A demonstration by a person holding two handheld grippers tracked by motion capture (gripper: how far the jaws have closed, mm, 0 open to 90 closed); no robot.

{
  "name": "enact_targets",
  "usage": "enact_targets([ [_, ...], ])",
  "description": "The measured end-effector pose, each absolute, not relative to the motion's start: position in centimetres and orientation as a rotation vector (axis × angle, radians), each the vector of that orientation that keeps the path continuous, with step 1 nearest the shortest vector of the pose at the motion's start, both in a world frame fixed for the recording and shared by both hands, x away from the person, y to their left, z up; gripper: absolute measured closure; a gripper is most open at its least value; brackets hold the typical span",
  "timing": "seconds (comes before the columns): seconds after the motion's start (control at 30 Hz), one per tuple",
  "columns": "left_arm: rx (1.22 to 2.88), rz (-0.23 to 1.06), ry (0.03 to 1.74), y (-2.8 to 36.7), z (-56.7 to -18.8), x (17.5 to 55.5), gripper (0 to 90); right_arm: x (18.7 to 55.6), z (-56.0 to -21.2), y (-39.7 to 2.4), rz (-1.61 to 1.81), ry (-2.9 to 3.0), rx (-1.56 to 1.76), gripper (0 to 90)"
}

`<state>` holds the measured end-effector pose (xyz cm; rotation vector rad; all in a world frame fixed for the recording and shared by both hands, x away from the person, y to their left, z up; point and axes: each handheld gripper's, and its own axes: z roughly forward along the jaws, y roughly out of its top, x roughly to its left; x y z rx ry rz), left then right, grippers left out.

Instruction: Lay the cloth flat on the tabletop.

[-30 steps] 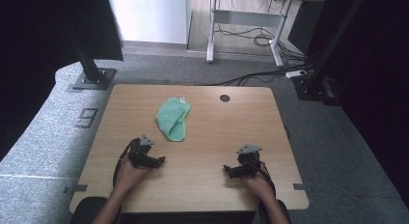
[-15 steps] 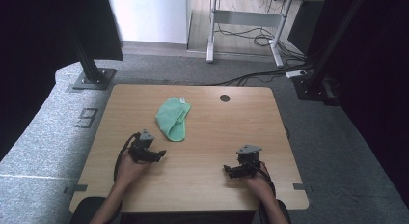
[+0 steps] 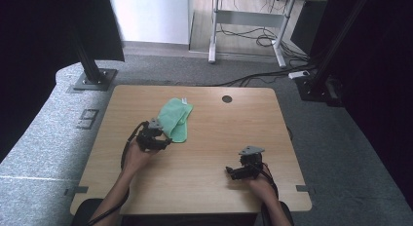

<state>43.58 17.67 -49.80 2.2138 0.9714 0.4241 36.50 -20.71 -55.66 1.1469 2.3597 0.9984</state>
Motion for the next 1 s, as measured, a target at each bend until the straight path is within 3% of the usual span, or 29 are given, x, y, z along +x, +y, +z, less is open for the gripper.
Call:
enact_targets([
  [0.27, 2.203, 0.384, 0.977, 16.3, -48.8, 46.5, 58.2, 36.5, -55.7, -20.7, 0.999, 2.36, 1.148, 0.0],
  [0.7, 2.223, 0.354, 1.057, 15.3, -51.1, 50.3, 62.7, 36.5, -55.7, -20.7, 1.0, 2.359, 1.142, 0.0],
  [1.0, 2.265, 0.326, 1.061, 14.7, -53.0, 50.3, 79.6, 36.5, -55.7, -20.7, 0.999, 2.359, 1.146, 0.0],
])
